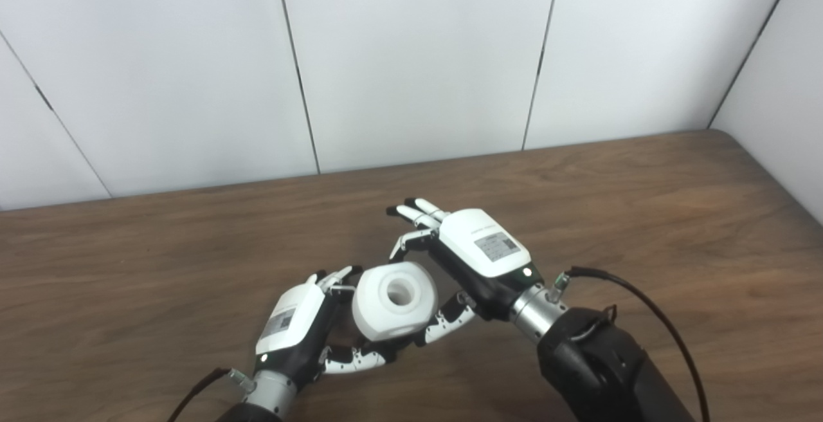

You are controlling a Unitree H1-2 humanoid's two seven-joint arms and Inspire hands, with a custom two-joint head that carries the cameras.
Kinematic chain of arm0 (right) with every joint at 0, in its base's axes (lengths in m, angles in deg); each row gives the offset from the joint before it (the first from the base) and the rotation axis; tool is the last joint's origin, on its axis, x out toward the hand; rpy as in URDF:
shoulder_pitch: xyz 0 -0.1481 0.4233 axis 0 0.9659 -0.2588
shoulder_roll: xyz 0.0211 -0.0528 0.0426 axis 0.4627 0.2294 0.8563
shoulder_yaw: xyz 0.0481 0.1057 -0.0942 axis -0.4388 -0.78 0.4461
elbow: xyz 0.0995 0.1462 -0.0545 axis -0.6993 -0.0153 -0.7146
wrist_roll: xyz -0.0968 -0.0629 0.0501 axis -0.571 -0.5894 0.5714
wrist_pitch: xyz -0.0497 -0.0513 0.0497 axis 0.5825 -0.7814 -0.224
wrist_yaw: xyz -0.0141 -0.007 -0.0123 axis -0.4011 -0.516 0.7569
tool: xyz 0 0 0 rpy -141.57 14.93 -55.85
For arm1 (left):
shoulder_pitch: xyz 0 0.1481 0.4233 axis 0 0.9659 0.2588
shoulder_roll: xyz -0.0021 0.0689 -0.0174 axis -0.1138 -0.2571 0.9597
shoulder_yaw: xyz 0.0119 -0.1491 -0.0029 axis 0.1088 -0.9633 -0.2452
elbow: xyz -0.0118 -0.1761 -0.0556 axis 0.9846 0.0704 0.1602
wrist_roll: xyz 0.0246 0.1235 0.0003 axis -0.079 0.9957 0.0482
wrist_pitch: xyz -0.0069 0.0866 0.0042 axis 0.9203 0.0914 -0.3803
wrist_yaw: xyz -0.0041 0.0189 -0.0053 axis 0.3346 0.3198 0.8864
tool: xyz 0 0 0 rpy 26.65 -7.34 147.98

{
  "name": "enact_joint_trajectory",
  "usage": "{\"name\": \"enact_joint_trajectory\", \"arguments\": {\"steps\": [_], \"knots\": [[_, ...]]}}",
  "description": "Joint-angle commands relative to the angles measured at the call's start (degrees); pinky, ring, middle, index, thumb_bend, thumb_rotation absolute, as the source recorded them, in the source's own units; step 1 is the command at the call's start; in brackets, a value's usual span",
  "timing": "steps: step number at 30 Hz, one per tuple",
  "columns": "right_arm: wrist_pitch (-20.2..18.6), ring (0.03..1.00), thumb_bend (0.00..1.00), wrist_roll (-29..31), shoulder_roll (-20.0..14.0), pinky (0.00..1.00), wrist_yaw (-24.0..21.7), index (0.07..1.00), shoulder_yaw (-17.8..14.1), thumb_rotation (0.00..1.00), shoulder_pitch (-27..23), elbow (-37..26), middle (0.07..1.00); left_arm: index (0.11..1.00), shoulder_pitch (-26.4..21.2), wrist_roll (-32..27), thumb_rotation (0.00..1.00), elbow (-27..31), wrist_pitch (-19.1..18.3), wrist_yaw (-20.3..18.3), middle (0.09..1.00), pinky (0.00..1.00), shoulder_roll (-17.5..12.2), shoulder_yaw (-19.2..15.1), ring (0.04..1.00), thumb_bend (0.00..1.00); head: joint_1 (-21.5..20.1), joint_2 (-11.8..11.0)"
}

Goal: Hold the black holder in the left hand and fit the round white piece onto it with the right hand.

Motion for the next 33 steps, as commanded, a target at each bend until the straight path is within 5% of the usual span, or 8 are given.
{"name": "enact_joint_trajectory", "arguments": {"steps": [1, 16, 33], "knots": [[1.2, 0.985, 0.51, -2.6, 0.4, 0.88, 0.8, 0.481, 0.2, 0.13, -0.8, -0.4, 0.933, 0.483, -0.9, 0.4, 0.05, 2.4, 0.8, 1.1, 0.929, 1.0, 0.7, 0.5, 0.93, 0.51, 0.1, 0.1], [3.4, 0.997, 0.51, -7.5, 1.1, 0.97, -1.8, 0.482, 1.1, 0.13, -0.6, -0.8, 0.946, 0.483, -0.6, 0.8, 0.05, 3.0, 0.5, 1.5, 0.924, 1.0, 1.6, 0.6, 0.927, 0.51, 0.7, 0.9], [5.4, 1.0, 0.51, -6.4, -1.9, 0.95, -14.3, 0.483, 1.2, 0.14, -3.8, -4.0, 0.933, 0.483, -0.7, 1.9, 0.05, 1.5, -0.1, 3.7, 0.921, 1.0, 3.0, 1.9, 0.918, 0.51, 1.3, 0.1]]}}
